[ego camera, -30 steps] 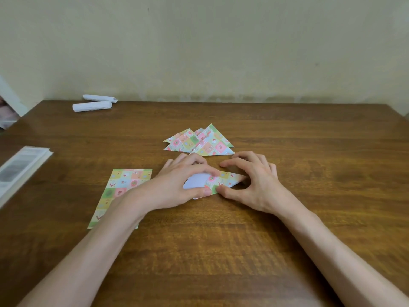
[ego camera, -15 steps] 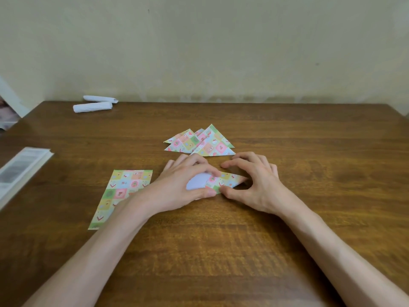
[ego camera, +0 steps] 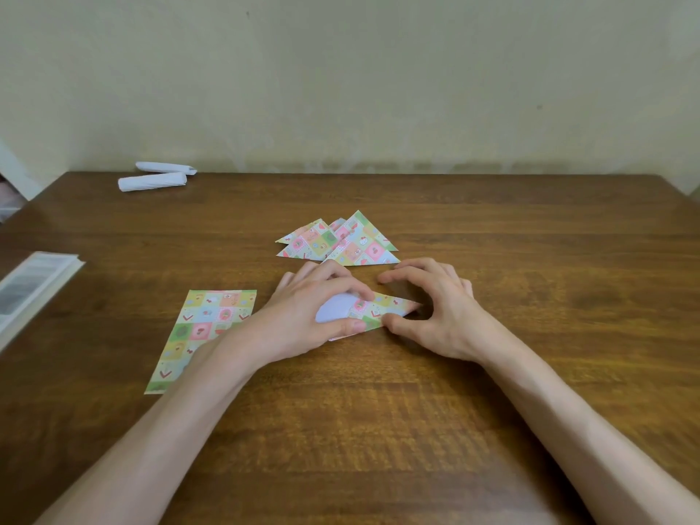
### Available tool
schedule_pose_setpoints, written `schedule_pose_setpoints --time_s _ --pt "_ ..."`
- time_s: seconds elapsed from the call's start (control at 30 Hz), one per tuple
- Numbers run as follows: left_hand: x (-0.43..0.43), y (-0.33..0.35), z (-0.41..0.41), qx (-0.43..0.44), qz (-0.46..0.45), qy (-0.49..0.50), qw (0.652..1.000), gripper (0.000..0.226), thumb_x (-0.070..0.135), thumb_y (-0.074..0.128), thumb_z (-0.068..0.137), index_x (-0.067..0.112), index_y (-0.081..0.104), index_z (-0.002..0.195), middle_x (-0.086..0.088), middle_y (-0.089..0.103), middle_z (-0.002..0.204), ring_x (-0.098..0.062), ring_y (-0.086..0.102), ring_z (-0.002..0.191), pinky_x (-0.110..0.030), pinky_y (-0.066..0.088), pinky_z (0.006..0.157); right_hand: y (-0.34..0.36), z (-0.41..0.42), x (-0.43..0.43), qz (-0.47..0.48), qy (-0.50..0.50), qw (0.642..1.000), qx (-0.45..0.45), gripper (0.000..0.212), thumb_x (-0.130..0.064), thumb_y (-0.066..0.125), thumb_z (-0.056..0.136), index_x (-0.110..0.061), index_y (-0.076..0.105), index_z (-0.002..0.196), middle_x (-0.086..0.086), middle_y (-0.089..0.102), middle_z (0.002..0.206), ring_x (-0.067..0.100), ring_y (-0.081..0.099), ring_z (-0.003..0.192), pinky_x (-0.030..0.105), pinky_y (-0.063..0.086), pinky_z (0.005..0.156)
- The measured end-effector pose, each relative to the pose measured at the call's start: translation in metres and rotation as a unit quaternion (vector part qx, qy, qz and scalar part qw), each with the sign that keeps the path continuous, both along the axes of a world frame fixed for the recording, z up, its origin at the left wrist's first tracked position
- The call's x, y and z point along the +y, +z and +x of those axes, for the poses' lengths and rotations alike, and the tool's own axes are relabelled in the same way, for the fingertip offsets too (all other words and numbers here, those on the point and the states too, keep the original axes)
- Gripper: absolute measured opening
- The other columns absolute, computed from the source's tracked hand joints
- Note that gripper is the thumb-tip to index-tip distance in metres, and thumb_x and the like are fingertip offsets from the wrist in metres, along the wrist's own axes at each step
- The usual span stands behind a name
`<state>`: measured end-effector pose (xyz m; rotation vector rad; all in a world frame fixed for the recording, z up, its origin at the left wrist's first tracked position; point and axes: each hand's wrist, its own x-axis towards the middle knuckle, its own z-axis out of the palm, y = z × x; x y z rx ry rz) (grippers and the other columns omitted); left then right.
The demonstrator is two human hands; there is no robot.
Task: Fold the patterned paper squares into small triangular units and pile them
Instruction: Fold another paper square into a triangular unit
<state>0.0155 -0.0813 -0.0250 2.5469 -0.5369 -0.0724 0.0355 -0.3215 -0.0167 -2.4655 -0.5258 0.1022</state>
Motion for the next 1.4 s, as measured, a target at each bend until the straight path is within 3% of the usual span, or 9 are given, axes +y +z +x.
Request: schedule_pose_setpoints --time_s 0.47,0.7,0.83,0.97,1.07,1.17,1.4 --pt "-0.001 0.000 -0.001 -0.001 -0.002 0.001 1.000 0.032 0.057 0.066 0.092 0.054 0.060 0.124 0.030 0.042 0.120 0.003 0.034 0.125 -0.037 0.029 0.107 0.003 0.001 -0.008 0.031 0.009 0.999 0.023 0.056 -0.017 0.072 0.087 -0.041 0.058 0.135 -0.020 0.051 0.141 0.005 0.033 0.137 0.033 0.022 0.113" --pt "0.000 0.001 0.000 0.002 0.001 0.001 1.000 0.032 0.058 0.065 0.092 0.055 0.060 0.123 0.033 0.041 0.119 0.004 0.034 0.124 -0.035 0.029 0.105 0.002 0.006 -0.015 0.042 0.016 0.998 0.050 0.059 -0.017 0.071 0.089 -0.043 0.054 0.140 -0.020 0.050 0.144 0.004 0.035 0.139 0.042 0.027 0.121" --pt "0.000 0.000 0.000 0.001 0.000 0.001 1.000 0.031 0.057 0.065 0.093 0.055 0.060 0.123 0.033 0.041 0.118 0.004 0.034 0.124 -0.035 0.029 0.106 0.003 0.007 -0.017 0.051 0.023 0.996 0.065 0.062 -0.028 0.069 0.083 -0.045 0.053 0.140 -0.023 0.050 0.146 0.005 0.038 0.142 0.045 0.030 0.121" --pt "0.000 -0.002 0.000 -0.004 -0.009 0.002 1.000 0.030 0.057 0.066 0.092 0.055 0.061 0.122 0.032 0.042 0.118 0.005 0.034 0.124 -0.035 0.028 0.107 0.005 0.008 -0.021 0.046 0.034 0.995 0.076 0.063 -0.009 0.071 0.089 -0.037 0.053 0.143 -0.021 0.049 0.146 0.003 0.037 0.141 0.041 0.028 0.122" --pt "0.000 -0.001 0.000 0.000 -0.011 0.000 1.000 0.030 0.058 0.065 0.092 0.055 0.060 0.121 0.033 0.042 0.119 0.005 0.034 0.124 -0.035 0.028 0.107 0.006 0.010 -0.022 0.089 0.036 0.990 0.103 0.069 0.005 0.067 0.084 -0.028 0.055 0.143 -0.013 0.055 0.146 0.002 0.044 0.139 0.035 0.032 0.123" --pt "0.000 0.000 0.000 0.005 -0.009 0.001 1.000 0.030 0.058 0.065 0.092 0.056 0.060 0.122 0.032 0.042 0.119 0.005 0.033 0.125 -0.036 0.028 0.108 0.005 0.011 -0.023 0.086 0.035 0.991 0.100 0.071 0.001 0.063 0.080 -0.029 0.054 0.144 -0.014 0.054 0.146 0.003 0.043 0.141 0.035 0.031 0.123" --pt "0.001 0.003 -0.001 0.012 -0.001 -0.006 1.000 0.032 0.058 0.064 0.093 0.056 0.060 0.124 0.031 0.042 0.121 0.003 0.034 0.127 -0.039 0.029 0.111 0.005 0.017 -0.023 0.107 0.031 0.986 0.127 0.085 0.020 0.057 0.077 -0.029 0.050 0.146 -0.012 0.056 0.142 -0.001 0.044 0.139 0.027 0.030 0.123"
